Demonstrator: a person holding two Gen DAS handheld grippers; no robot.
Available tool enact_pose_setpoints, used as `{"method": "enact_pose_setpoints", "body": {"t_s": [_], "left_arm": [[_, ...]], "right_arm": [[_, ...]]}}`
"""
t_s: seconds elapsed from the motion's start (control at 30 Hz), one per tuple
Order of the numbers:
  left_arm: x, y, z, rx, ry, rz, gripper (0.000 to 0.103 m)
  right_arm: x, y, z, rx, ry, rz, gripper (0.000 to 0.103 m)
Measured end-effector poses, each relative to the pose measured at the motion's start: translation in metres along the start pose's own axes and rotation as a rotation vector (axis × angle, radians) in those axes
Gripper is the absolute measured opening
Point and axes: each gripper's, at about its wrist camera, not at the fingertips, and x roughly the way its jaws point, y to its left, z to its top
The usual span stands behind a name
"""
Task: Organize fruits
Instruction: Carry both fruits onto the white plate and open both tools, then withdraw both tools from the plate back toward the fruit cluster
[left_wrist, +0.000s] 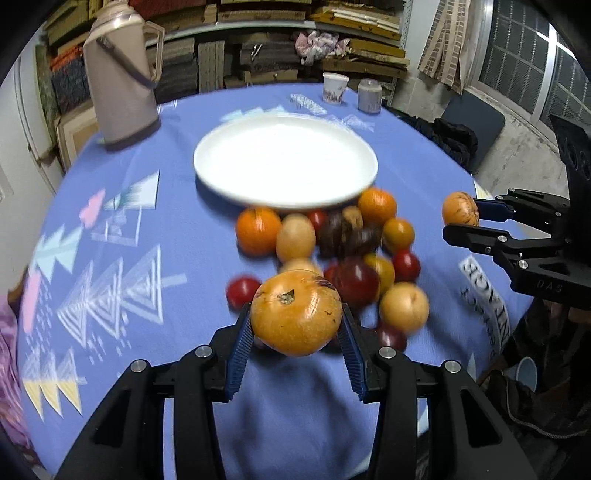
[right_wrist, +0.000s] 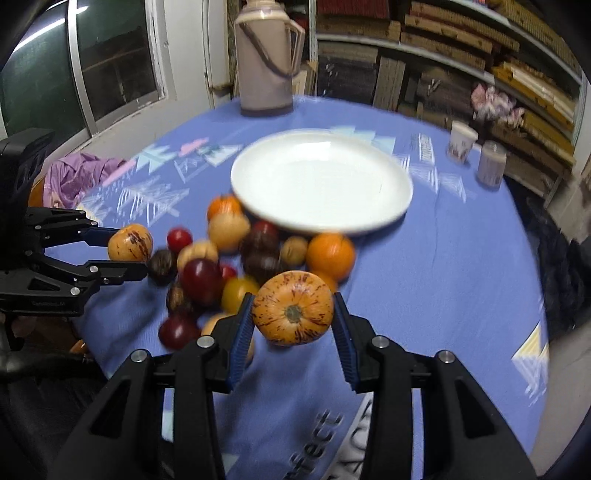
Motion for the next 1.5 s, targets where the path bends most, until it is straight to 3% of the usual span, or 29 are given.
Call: {"method": "enact_pose_setpoints", "body": {"t_s": [0.3,0.53,0.8,1.1,1.2,1.27,1.5], "left_arm": [[0.016,0.018,0.082,-0.005,-0.068,0.012,0.045],[0.089,0.046,0.127,-0.096,0.019,0.044,0.045],[0.137,0.066,0.144,-0.132,0.087,0.063,0.045],[0.162,0.066,0.145,-0.132,0.126,0.063,0.046],[0.163,0.065,0.145,-0.136,0.117,0.066,0.046],[0.164,0.065,0.146,-0.141,0.122,0.064,0.052],[0.151,0.063,0.146,-0.149,0.099,0.063,0.063]], "right_arm": [[0.034,-0.022,0.063,-0.016,-0.026,-0.011,0.04],[0.11,-0.05,0.101,0.01,0.07,0.005,0.04],[0.173,-0.067,0.124,0.021,0.14,0.005,0.04],[0.203,-0.073,0.124,0.033,0.184,-0.001,0.041],[0.203,-0.073,0.122,0.039,0.185,-0.001,0.041],[0.201,-0.072,0.121,0.039,0.186,-0.006,0.042],[0.176,-0.073,0.122,0.053,0.134,-0.022,0.058]]}}
